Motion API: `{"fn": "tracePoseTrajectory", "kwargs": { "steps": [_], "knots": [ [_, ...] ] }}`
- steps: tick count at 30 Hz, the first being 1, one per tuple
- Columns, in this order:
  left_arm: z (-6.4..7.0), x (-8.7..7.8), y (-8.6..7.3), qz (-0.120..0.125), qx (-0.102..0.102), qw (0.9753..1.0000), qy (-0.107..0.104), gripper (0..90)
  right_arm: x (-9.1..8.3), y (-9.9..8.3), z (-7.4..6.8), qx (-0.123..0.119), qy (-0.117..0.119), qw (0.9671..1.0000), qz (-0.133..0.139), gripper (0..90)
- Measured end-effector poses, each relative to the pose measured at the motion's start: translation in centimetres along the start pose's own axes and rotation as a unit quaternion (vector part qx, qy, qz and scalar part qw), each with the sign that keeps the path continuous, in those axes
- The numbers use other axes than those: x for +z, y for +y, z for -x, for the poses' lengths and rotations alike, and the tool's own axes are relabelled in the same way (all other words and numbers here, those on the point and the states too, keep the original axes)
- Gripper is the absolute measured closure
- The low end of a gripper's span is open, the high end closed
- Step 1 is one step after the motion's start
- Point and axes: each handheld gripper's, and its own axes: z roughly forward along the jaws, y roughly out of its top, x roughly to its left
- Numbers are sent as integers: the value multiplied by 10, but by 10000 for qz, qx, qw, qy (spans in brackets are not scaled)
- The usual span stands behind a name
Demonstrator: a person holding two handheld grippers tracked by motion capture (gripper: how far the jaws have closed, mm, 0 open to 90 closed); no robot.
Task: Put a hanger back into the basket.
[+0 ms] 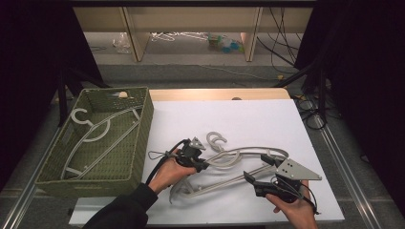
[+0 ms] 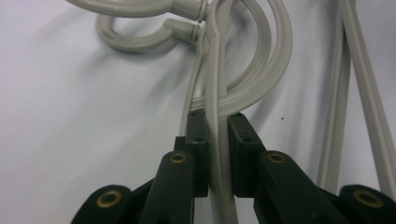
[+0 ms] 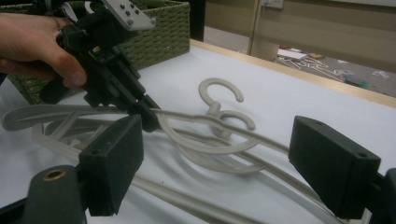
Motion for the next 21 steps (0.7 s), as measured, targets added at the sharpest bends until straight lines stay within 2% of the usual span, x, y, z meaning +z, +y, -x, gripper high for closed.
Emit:
{"fn": "tracePoseTrajectory", "kwargs": {
  "steps": [1, 2, 3, 4, 6, 7, 8, 9, 11, 12, 13, 19, 21],
  "knots": [
    [0, -1, 0, 33, -4, 10000, 20, 805, 2, -1, -1, 72, 28, 9999, 89, 190],
    [1, -3, 0, 188, -128, 9997, 73, 806, 2, -1, -1, 63, 25, 9999, 93, 190],
    [1, -3, 0, 188, -128, 9997, 73, 806, 2, -1, -1, 63, 25, 9999, 93, 190],
    [3, -5, 0, 354, -262, 9990, 123, 806, 2, -1, 0, 11, 5, 9999, 131, 190],
    [1, -11, 0, 424, -244, 9987, 153, 808, 0, 0, 0, -2, 4, 10000, -3, 190],
    [0, -16, 0, 417, -188, 9988, 201, 808, 2, -1, 0, 13, 11, 9999, 120, 190],
    [0, -17, 0, 475, -207, 9984, 233, 809, 0, 0, 0, -2, 2, 10000, -3, 190],
    [1, -19, 0, 575, -266, 9977, 254, 810, 0, 0, 0, 0, 3, 10000, -1, 190],
    [0, -25, 1, 596, -261, 9974, 318, 810, 0, 0, 0, 0, 2, 10000, -1, 190],
    [0, -27, 1, 650, -207, 9970, 366, 810, 2, -1, 0, 9, 22, 9999, 100, 190],
    [1, -32, 2, 707, -160, 9964, 448, 811, 0, 0, 0, -24, -19, 10000, 12, 190],
    [2, -49, 7, 850, -44, 9950, 517, 812, 0, 0, 0, 1, -3, 10000, -8, 190],
    [1, -56, 9, 954, -28, 9938, 571, 812, 0, 0, 0, 12, -3, 10000, 2, 191]
  ]
}}
